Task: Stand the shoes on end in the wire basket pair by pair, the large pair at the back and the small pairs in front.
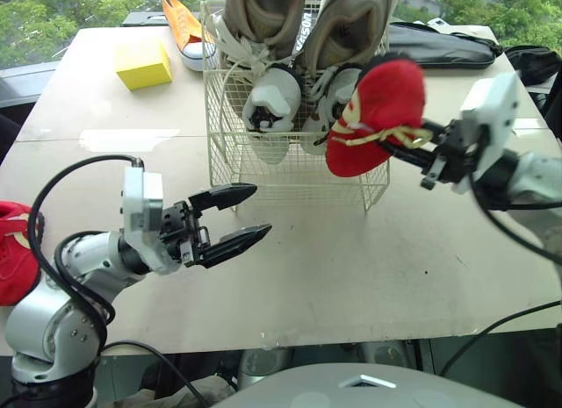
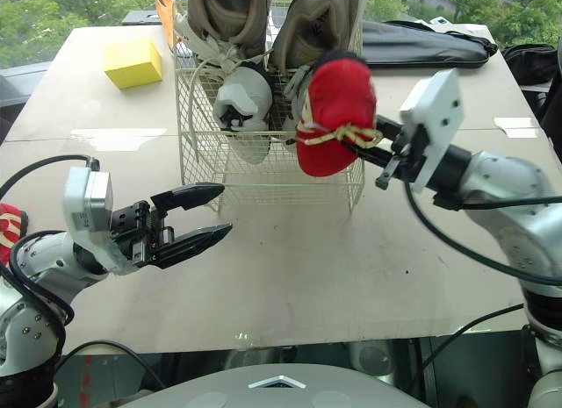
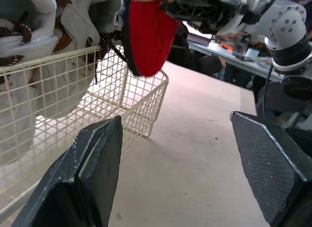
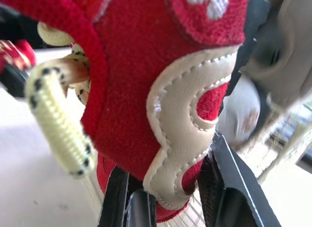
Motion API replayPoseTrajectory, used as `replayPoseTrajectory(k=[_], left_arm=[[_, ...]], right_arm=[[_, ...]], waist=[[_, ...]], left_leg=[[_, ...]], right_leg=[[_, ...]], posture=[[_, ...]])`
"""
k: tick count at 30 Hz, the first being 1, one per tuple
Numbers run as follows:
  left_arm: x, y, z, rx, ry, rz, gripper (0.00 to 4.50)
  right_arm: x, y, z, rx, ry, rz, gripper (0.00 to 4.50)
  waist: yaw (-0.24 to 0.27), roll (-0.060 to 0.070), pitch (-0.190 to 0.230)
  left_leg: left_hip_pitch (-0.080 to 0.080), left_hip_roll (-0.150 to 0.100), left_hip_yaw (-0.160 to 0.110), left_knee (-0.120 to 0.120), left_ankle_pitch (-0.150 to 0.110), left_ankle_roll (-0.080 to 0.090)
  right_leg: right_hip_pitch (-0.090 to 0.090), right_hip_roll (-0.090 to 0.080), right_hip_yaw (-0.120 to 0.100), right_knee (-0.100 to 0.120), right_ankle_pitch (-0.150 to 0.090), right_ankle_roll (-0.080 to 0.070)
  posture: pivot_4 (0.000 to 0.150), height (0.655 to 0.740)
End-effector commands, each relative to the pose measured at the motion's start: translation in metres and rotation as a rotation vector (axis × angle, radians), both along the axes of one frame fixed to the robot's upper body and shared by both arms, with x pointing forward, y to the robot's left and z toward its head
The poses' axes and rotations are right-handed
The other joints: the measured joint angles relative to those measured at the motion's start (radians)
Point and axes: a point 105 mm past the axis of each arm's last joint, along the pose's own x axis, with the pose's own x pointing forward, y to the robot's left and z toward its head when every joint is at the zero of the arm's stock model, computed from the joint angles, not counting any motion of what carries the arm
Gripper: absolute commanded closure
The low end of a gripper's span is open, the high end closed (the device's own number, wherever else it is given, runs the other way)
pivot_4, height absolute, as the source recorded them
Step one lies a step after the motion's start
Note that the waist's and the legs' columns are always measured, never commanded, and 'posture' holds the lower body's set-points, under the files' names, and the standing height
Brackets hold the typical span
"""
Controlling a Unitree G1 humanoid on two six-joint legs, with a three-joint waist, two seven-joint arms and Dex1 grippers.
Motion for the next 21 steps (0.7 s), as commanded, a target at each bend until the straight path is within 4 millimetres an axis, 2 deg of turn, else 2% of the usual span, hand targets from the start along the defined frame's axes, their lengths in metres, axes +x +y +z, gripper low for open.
replayPoseTrajectory(k=[1,6,9,10,13,16,20,21], left_arm=[[-0.008,0.002,0.007,0.016,-0.062,0.002,0.65],[-0.017,0.001,0.008,0.021,-0.076,-0.002,0.65],[-0.019,-0.001,0.007,0.024,-0.087,0.010,0.65],[-0.019,0.000,0.007,0.021,-0.090,0.017,0.65],[-0.017,0.002,0.007,0.006,-0.089,0.054,0.65],[-0.011,0.012,0.004,-0.022,-0.070,0.113,0.65],[-0.005,0.029,0.001,-0.041,-0.030,0.190,0.65],[-0.001,0.042,-0.002,-0.049,-0.008,0.268,0.65]], right_arm=[[0.007,-0.002,-0.007,-0.074,-0.109,-0.048,4.14],[0.010,0.001,-0.044,-0.163,-0.047,-0.013,4.17],[0.011,0.003,-0.056,-0.103,0.056,0.019,4.17],[0.010,0.004,-0.060,-0.121,0.060,0.039,3.14],[0.011,0.001,-0.062,-0.115,0.061,0.042,1.88],[0.007,-0.002,-0.059,-0.136,0.031,0.048,0.20],[-0.004,-0.010,-0.044,-0.119,-0.002,0.071,0.08],[-0.008,-0.016,-0.036,-0.113,-0.021,0.080,0.08]], waist=[[0.000,0.000,0.000],[-0.003,0.000,0.000],[-0.003,-0.002,-0.002],[-0.003,-0.002,-0.002],[-0.003,-0.002,-0.003],[0.000,-0.002,-0.003],[0.009,-0.002,-0.002],[0.012,-0.001,-0.002]], left_leg=[[0.000,0.000,0.000,0.000,0.000,0.000],[0.002,0.000,0.000,0.000,0.000,0.000],[0.003,0.000,-0.001,0.000,0.000,0.000],[0.004,0.000,-0.001,0.000,0.000,0.000],[0.006,0.000,-0.002,0.000,0.000,0.001],[0.012,0.000,-0.003,-0.001,-0.003,0.005],[0.013,0.000,-0.003,-0.001,-0.003,0.005],[0.013,0.000,-0.003,-0.001,-0.003,0.005]], right_leg=[[0.000,0.000,0.000,0.000,0.000,0.000],[0.001,0.000,0.000,0.000,0.000,0.000],[0.003,-0.001,-0.001,0.000,0.000,0.000],[0.004,0.000,-0.001,0.000,0.000,0.000],[0.008,-0.001,-0.002,-0.001,0.000,0.000],[0.014,-0.001,-0.003,-0.003,-0.002,-0.004],[0.015,-0.002,-0.003,-0.003,-0.002,-0.004],[0.015,-0.001,-0.003,-0.003,-0.002,-0.004]], posture=[[0.150,0.7400],[0.150,0.7400],[0.150,0.7400],[0.150,0.7400],[0.150,0.7400],[0.150,0.7400],[0.150,0.7400],[0.150,0.7400]])
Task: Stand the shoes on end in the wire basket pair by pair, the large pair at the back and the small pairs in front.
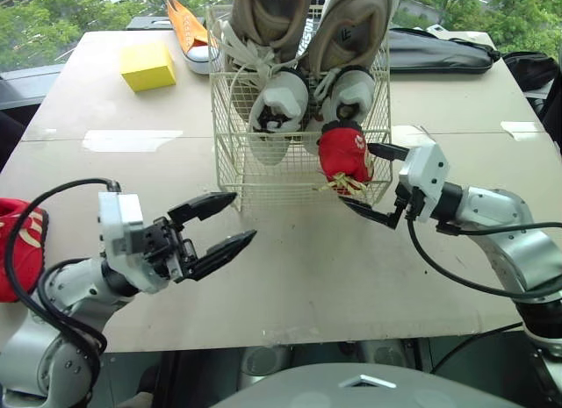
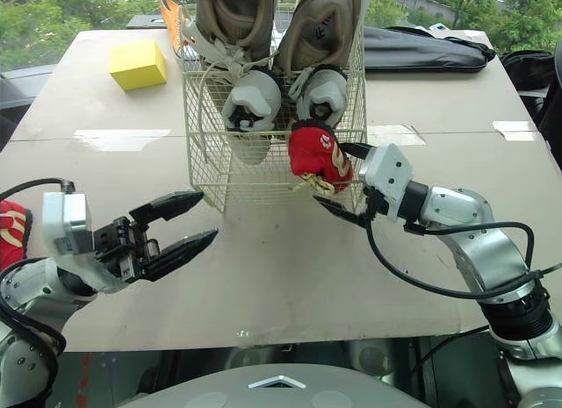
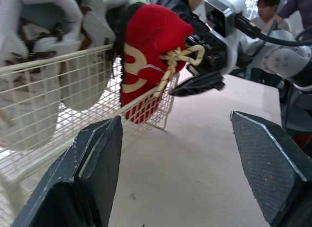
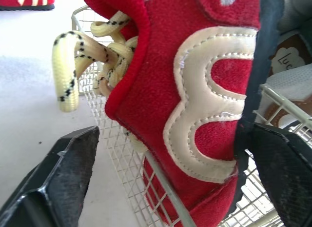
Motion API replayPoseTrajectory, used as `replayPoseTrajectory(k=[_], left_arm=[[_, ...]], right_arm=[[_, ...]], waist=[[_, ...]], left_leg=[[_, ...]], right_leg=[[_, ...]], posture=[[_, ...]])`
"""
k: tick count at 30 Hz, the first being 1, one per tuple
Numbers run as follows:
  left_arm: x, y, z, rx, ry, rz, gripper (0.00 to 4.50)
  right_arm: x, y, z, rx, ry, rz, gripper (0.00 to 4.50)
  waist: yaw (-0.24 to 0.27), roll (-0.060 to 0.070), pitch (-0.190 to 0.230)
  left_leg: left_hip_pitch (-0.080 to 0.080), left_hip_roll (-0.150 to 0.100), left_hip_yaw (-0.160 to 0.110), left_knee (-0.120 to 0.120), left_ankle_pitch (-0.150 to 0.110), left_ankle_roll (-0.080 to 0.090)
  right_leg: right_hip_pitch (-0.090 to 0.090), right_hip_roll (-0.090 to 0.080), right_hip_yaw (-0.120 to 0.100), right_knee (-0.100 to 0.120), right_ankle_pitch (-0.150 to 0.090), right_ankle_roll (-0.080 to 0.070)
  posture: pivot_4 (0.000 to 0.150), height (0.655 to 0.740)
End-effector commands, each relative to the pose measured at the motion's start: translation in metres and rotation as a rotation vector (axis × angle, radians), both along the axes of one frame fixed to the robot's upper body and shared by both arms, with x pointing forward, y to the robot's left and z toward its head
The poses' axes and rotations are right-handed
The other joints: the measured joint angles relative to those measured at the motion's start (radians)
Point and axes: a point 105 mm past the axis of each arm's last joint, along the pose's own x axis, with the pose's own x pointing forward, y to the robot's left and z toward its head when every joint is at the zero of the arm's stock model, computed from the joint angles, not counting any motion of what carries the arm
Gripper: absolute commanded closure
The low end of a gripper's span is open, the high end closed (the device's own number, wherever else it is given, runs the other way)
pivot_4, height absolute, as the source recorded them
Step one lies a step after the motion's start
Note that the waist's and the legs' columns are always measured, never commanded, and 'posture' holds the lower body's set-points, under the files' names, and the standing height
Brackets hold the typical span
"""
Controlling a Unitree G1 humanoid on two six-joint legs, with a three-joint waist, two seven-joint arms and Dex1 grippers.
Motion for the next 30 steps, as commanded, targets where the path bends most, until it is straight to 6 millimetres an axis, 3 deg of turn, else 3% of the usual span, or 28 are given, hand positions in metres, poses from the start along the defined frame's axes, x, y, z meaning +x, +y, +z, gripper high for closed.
replayPoseTrajectory(k=[1,4,8,13,16,19,22,30], left_arm=[[0.009,0.038,0.000,-0.016,0.017,0.211,0.65],[0.012,0.080,-0.005,-0.040,0.061,0.406,0.65],[0.000,0.152,-0.008,-0.075,0.204,0.680,0.65],[-0.011,0.231,0.019,-0.034,0.265,0.962,0.65],[-0.027,0.271,0.028,-0.041,0.344,1.097,0.65],[-0.036,0.297,0.029,-0.058,0.410,1.152,0.65],[-0.041,0.319,0.030,-0.101,0.454,1.190,0.65],[-0.059,0.345,-0.001,0.098,0.654,1.240,0.65]], right_arm=[[-0.007,-0.025,0.022,-0.006,-0.047,0.001,0.08],[-0.019,-0.030,0.034,-0.027,-0.069,0.072,0.08],[-0.039,-0.037,0.066,-0.014,-0.096,0.227,0.08],[-0.042,-0.031,0.092,-0.028,-0.169,0.341,0.08],[-0.048,-0.013,0.111,0.033,-0.202,0.453,0.08],[-0.060,0.002,0.119,0.052,-0.224,0.578,0.08],[-0.070,0.014,0.113,0.014,-0.249,0.704,0.08],[-0.080,0.024,0.087,-0.093,-0.239,0.790,0.08]], waist=[[0.007,0.000,0.000],[0.007,0.002,0.001],[0.000,0.002,0.002],[-0.011,0.001,0.004],[-0.014,0.001,0.004],[-0.020,0.001,0.005],[-0.018,0.001,0.005],[-0.016,-0.002,0.004]], left_leg=[[0.000,0.000,0.000,0.000,0.000,0.000],[-0.001,0.000,0.000,-0.001,-0.001,0.001],[-0.001,0.001,0.000,-0.002,-0.001,0.002],[-0.001,0.002,-0.001,-0.003,-0.001,0.002],[0.000,0.001,-0.001,-0.003,-0.001,0.002],[-0.001,0.001,0.000,-0.004,-0.001,0.002],[-0.001,0.001,0.000,-0.007,-0.001,0.001],[-0.003,-0.001,0.000,-0.013,0.001,-0.003]], right_leg=[[0.000,0.000,0.000,0.000,0.000,0.000],[0.000,0.000,0.000,-0.002,0.000,0.001],[-0.001,0.001,-0.001,-0.003,0.001,0.001],[-0.001,0.002,-0.002,-0.002,0.000,0.001],[-0.001,0.001,-0.003,-0.003,0.000,0.001],[-0.003,0.001,-0.003,-0.002,0.001,0.002],[-0.005,0.001,-0.005,-0.002,0.001,0.002],[-0.007,-0.003,-0.005,-0.006,0.001,0.002]], posture=[[0.150,0.7400],[0.150,0.7400],[0.150,0.7400],[0.150,0.7400],[0.150,0.7400],[0.150,0.7400],[0.150,0.7400],[0.150,0.7400]])
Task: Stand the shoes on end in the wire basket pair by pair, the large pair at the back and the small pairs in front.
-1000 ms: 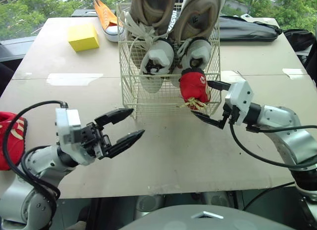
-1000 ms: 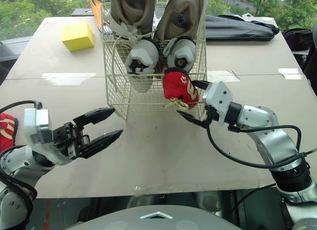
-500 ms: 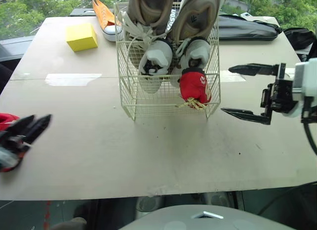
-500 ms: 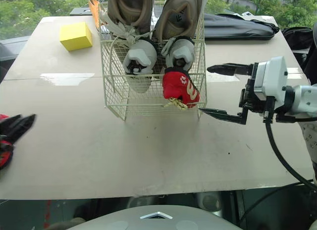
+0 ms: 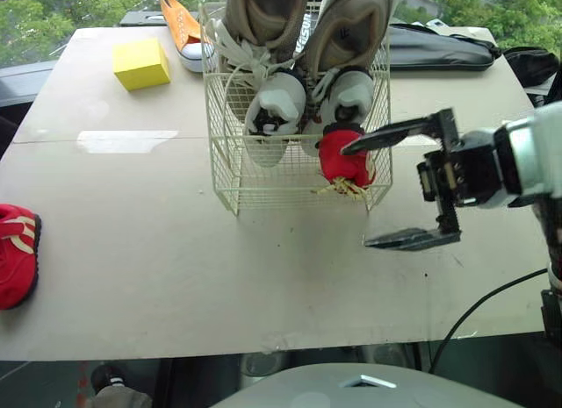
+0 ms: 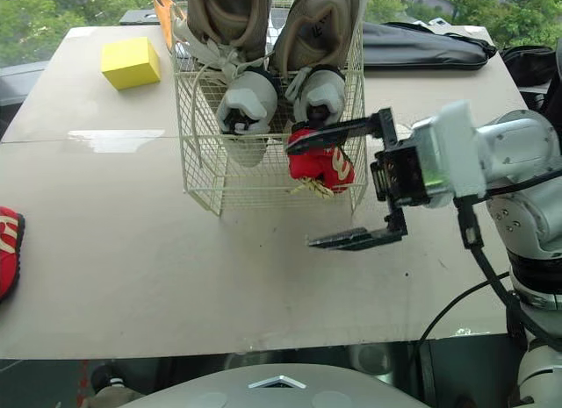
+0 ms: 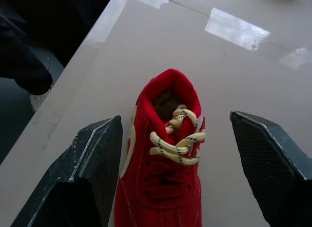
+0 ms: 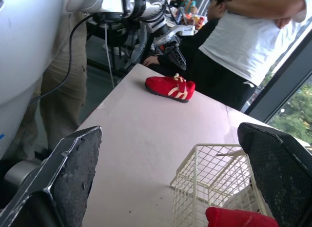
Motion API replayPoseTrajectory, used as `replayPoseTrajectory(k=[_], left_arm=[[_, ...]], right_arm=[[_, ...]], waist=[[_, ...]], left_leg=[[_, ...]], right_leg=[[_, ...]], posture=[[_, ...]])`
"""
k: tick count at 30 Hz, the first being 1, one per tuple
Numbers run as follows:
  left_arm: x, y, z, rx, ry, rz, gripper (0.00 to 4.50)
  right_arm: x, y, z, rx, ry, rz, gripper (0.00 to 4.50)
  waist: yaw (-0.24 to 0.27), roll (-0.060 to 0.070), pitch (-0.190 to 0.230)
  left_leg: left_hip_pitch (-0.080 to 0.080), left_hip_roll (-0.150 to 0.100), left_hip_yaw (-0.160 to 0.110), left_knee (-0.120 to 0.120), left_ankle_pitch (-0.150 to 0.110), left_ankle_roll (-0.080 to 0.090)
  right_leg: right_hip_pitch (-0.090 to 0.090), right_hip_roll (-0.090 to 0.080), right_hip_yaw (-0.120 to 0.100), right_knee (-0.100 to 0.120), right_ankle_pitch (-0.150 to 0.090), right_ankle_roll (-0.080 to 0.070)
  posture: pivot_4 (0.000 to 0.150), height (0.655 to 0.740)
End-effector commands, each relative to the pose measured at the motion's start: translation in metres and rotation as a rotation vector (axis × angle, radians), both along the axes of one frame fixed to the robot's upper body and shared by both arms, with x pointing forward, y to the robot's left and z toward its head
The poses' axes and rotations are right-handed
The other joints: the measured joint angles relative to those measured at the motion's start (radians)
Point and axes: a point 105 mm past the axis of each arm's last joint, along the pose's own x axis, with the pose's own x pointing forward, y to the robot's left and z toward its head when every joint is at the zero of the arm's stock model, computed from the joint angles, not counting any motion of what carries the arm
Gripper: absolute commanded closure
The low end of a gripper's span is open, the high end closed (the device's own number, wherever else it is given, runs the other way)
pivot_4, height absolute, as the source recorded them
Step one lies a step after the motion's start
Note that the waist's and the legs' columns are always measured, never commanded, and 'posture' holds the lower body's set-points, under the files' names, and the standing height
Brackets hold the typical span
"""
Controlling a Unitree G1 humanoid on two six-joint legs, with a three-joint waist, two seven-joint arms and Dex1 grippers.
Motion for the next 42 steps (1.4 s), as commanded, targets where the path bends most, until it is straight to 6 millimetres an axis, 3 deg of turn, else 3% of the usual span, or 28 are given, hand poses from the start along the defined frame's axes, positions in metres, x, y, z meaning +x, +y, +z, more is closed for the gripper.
replayPoseTrajectory(k=[1,6,13,15,19,22,29,42], left_arm=[[-0.010,0.006,-0.006,0.046,0.106,-0.024,0.65],[-0.014,0.005,-0.037,0.042,0.229,-0.049,0.65],[0.010,-0.026,-0.074,-0.119,0.234,-0.198,0.65],[0.015,-0.033,-0.082,-0.156,0.226,-0.224,1.59],[0.014,-0.040,-0.095,-0.185,0.219,-0.252,2.98],[0.014,-0.042,-0.094,-0.205,0.184,-0.259,3.69],[0.021,-0.045,-0.077,-0.243,0.056,-0.289,3.78],[0.034,-0.069,-0.053,-0.290,-0.150,-0.374,3.81]], right_arm=[[-0.009,0.003,-0.003,-0.013,-0.047,0.011,0.08],[-0.013,0.002,0.000,0.010,-0.004,-0.020,0.08],[-0.018,-0.006,0.006,0.008,0.056,-0.062,0.08],[-0.018,-0.006,0.009,0.014,0.065,-0.075,0.00],[-0.016,-0.006,0.011,0.019,0.070,-0.103,0.00],[-0.016,-0.006,0.012,0.029,0.076,-0.113,0.00],[-0.011,-0.003,0.010,0.052,0.084,-0.142,0.00],[0.000,-0.006,0.011,0.079,0.086,-0.199,0.00]], waist=[[0.000,-0.001,-0.001],[0.000,-0.006,-0.004],[0.012,-0.002,-0.006],[0.013,0.002,-0.009],[0.011,0.014,-0.015],[0.002,0.019,-0.018],[-0.001,0.017,-0.020],[0.004,0.012,-0.021]], left_leg=[[0.000,0.000,0.000,-0.002,0.000,0.000],[-0.011,-0.001,0.001,-0.001,0.000,-0.001],[-0.011,-0.003,0.002,0.000,0.000,0.000],[-0.010,-0.003,0.003,0.000,-0.002,0.004],[-0.010,-0.003,0.003,0.000,-0.002,0.004],[-0.008,-0.003,0.004,0.000,-0.002,0.005],[-0.009,-0.003,0.004,0.000,-0.002,0.005],[-0.010,-0.003,0.004,0.001,-0.003,0.006]], right_leg=[[0.000,-0.001,-0.001,-0.001,0.000,0.000],[-0.013,-0.003,-0.001,0.003,0.000,0.000],[-0.013,-0.006,-0.001,0.005,0.000,0.000],[-0.013,-0.007,-0.001,0.005,0.000,0.000],[-0.013,-0.007,0.000,0.006,0.000,0.000],[-0.013,-0.007,0.001,0.008,0.000,0.000],[-0.013,-0.007,0.001,0.008,0.000,0.000],[-0.013,-0.008,0.000,0.007,0.000,0.000]], posture=[[0.150,0.7400],[0.150,0.7400],[0.150,0.7400],[0.150,0.7400],[0.150,0.7400],[0.150,0.7400],[0.150,0.7400],[0.150,0.7400]])
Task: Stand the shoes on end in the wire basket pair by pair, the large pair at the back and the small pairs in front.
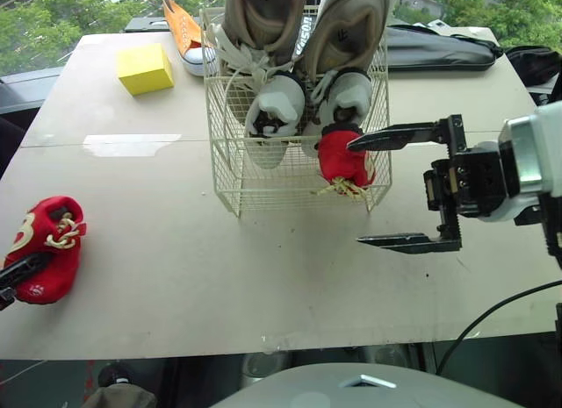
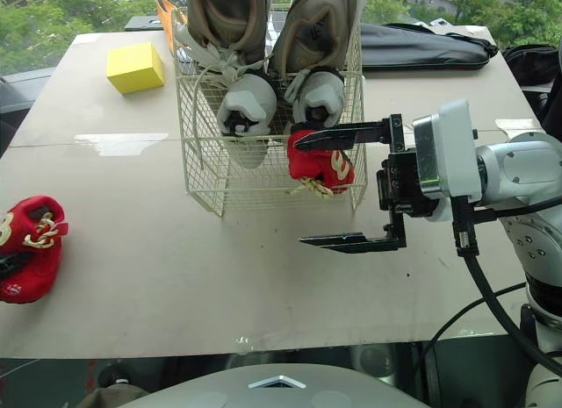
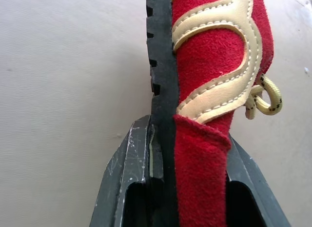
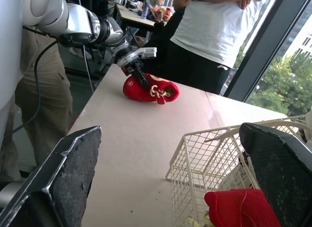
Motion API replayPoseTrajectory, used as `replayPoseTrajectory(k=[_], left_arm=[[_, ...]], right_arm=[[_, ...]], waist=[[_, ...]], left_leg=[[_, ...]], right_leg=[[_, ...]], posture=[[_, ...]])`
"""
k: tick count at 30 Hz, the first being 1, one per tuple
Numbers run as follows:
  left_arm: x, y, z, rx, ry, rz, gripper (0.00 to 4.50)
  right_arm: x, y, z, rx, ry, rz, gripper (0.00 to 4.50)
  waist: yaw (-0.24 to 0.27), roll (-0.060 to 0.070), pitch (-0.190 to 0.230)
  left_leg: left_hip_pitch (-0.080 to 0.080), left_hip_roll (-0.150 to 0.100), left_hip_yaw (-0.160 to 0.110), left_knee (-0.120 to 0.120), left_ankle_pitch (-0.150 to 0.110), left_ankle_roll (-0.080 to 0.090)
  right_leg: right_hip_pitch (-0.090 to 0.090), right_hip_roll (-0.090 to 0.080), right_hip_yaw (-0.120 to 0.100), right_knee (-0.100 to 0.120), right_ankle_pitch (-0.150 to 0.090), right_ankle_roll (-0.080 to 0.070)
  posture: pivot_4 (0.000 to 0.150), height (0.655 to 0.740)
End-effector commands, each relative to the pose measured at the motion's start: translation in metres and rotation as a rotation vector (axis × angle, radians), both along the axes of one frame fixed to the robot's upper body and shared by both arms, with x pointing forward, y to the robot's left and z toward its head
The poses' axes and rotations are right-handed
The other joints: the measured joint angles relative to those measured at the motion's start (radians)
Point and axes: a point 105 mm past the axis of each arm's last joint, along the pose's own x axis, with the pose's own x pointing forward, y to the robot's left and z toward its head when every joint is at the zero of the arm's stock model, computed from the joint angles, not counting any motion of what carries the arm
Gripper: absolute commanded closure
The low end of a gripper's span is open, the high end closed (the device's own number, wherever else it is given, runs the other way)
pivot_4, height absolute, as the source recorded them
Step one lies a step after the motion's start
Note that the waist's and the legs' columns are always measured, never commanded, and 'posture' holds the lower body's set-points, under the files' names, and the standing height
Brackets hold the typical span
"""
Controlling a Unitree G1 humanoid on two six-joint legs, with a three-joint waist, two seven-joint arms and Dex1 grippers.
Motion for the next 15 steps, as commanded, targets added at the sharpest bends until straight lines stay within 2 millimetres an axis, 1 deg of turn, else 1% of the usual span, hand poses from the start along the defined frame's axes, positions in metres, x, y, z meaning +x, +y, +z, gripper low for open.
replayPoseTrajectory(k=[1,4,10,11,13,15], left_arm=[[0.010,-0.007,0.024,-0.010,-0.112,-0.005,3.81],[0.015,-0.015,0.035,-0.025,-0.165,-0.007,3.81],[0.036,-0.051,0.057,-0.058,-0.281,-0.067,3.81],[0.043,-0.061,0.065,-0.072,-0.323,-0.087,3.81],[0.060,-0.088,0.086,-0.099,-0.407,-0.136,3.82],[0.071,-0.114,0.102,-0.123,-0.471,-0.187,3.82]], right_arm=[[0.002,-0.003,0.007,0.024,-0.038,-0.022,0.00],[0.005,-0.004,0.007,0.024,-0.040,-0.034,0.00],[0.011,-0.007,0.007,0.034,-0.048,-0.074,0.00],[0.014,-0.008,0.007,0.044,-0.050,-0.097,0.00],[0.021,-0.012,0.010,0.075,-0.054,-0.164,0.00],[0.031,-0.019,0.015,0.131,-0.028,-0.248,0.00]], waist=[[-0.002,-0.003,0.000],[-0.003,-0.008,0.001],[-0.003,-0.009,0.001],[-0.003,-0.009,0.001],[-0.004,-0.010,0.001],[0.009,-0.010,0.001]], left_leg=[[0.000,0.000,0.000,0.000,0.000,0.000],[0.000,0.001,0.000,0.000,0.000,0.000],[0.000,0.001,0.000,0.000,0.000,-0.001],[0.000,0.001,0.000,0.000,0.000,-0.001],[0.000,0.001,-0.001,0.000,0.001,-0.001],[0.000,0.001,-0.001,0.001,0.001,-0.002]], right_leg=[[0.000,0.000,0.000,0.000,0.000,0.000],[0.000,0.000,-0.001,0.000,0.000,0.000],[0.000,0.000,-0.001,0.000,0.000,0.000],[0.000,0.000,-0.001,0.000,0.000,0.000],[0.000,0.001,-0.001,0.000,0.000,0.000],[0.000,0.001,-0.001,0.000,0.000,0.000]], posture=[[0.150,0.7400],[0.150,0.7400],[0.150,0.7400],[0.150,0.7400],[0.150,0.7400],[0.150,0.7400]])
